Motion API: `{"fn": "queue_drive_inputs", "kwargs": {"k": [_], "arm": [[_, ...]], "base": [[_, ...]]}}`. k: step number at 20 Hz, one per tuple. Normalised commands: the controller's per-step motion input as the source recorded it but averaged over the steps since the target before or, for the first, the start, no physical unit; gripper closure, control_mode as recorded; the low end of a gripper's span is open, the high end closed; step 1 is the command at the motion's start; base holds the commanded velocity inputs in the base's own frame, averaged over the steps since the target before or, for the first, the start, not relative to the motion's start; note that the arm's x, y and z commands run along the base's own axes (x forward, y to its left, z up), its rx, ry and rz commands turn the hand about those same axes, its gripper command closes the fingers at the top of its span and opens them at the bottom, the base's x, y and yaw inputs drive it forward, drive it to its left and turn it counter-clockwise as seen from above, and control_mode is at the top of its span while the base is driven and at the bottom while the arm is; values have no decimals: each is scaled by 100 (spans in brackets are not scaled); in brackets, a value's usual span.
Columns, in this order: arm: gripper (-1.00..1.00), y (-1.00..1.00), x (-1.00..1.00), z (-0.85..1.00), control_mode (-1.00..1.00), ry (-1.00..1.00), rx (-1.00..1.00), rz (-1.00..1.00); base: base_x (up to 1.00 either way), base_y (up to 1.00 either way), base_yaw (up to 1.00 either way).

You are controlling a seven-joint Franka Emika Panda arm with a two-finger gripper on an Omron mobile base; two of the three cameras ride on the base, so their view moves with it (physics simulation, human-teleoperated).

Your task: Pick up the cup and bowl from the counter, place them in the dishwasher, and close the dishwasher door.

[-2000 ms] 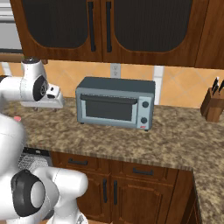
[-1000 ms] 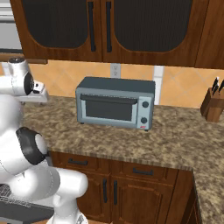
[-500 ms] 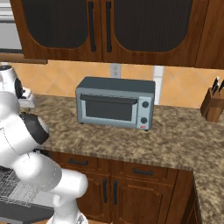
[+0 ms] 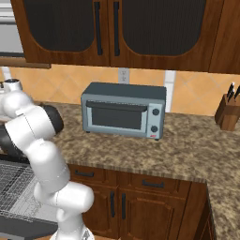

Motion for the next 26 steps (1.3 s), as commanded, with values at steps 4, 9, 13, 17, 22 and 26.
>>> {"fn": "queue_drive_inputs", "kwargs": {"k": [4,9,13,17,22,26], "arm": [[-100,37,24,-32,-100,5,-1,-1],[-100,2,44,-7,-100,1,0,0],[-100,0,29,-27,-100,4,0,0],[-100,31,18,-45,-100,1,0,0],[-100,32,23,-32,-100,0,0,0],[-100,22,41,-12,-100,0,0,0]], "base": [[0,0,0],[0,0,0],[0,0,0],[0,0,0],[0,0,0],[0,0,0]]}}
